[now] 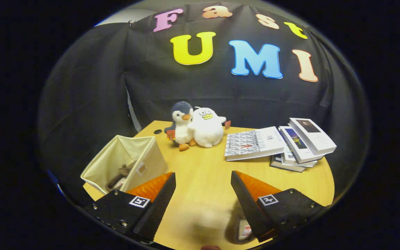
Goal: Open the storage box then place both shoes into the box .Put the left shoe in first, then the right shoe, with the right side of both shoes facing outward in a uniform manner.
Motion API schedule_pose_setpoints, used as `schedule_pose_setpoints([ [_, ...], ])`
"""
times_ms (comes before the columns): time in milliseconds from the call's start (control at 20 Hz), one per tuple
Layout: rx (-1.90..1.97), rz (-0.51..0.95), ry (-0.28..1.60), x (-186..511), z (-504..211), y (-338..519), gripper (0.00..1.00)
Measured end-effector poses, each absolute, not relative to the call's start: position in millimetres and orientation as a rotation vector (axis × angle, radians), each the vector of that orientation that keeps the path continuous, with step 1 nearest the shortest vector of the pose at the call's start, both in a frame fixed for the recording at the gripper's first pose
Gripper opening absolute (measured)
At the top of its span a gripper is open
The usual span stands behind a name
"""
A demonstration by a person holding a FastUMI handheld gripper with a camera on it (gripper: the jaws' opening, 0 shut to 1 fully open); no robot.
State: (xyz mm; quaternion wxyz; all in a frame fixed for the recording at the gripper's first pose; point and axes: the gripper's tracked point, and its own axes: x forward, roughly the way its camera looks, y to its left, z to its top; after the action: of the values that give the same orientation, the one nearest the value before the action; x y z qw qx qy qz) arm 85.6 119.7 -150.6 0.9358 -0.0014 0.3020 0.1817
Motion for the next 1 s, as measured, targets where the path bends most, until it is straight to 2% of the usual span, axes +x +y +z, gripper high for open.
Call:
schedule_pose_setpoints([
  [600,-0.007,0.239,0.802,62,-262,5,0.98],
  [1000,-0.007,0.294,0.905,38,-300,-11,0.98],
])
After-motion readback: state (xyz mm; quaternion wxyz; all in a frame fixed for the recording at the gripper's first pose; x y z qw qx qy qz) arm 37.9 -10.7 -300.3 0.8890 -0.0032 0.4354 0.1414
